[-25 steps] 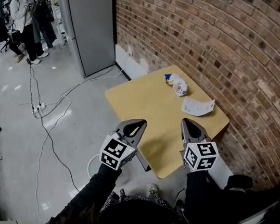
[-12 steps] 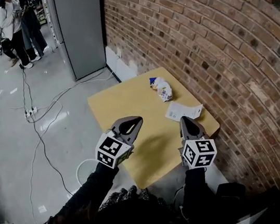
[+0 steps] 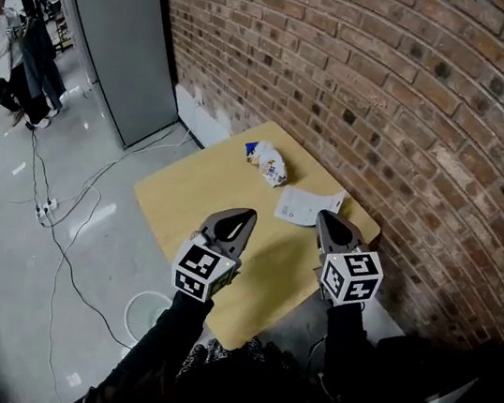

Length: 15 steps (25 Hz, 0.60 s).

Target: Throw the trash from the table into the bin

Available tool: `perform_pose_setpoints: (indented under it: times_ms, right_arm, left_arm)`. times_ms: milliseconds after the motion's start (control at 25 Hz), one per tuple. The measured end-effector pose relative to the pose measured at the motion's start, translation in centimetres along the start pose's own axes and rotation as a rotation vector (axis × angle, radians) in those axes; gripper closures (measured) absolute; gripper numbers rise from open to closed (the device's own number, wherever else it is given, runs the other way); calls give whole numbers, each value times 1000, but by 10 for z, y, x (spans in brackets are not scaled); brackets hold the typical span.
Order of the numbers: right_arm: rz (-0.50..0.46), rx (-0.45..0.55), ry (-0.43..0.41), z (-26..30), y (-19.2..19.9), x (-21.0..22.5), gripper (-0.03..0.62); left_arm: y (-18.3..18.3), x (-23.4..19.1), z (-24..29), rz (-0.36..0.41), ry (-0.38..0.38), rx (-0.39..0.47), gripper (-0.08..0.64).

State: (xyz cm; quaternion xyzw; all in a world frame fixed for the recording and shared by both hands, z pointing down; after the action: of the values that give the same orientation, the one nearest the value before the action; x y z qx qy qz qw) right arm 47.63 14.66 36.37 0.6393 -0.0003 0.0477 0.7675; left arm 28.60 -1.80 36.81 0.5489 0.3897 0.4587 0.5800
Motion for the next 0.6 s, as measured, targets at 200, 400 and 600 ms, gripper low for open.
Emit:
perform_pose_setpoints:
  times_ms: [200, 400, 600]
  right_arm:
    - [16, -10, 12, -3, 9, 24, 579]
    - [25, -21, 25, -4, 15, 43, 578]
    - [48, -42, 84, 1, 25, 59, 577]
  left_arm:
    - [1, 16, 28, 0, 27, -8, 555]
    - [1, 23, 46, -1, 43, -15, 555]
    - [4, 22, 55, 5, 42, -29, 555]
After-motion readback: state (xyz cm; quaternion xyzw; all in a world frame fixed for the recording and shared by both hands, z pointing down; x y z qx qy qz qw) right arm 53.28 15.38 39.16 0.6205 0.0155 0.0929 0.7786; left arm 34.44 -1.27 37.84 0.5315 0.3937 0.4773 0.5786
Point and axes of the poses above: the fingertips, and each gripper's own axes: z forward along the fingers, x to its right, y out of its underside, the point moved 10 cm from there along -z, backward along the fingers, and after that the axes turned 11 degrees about -y, right-handed, at the moved point
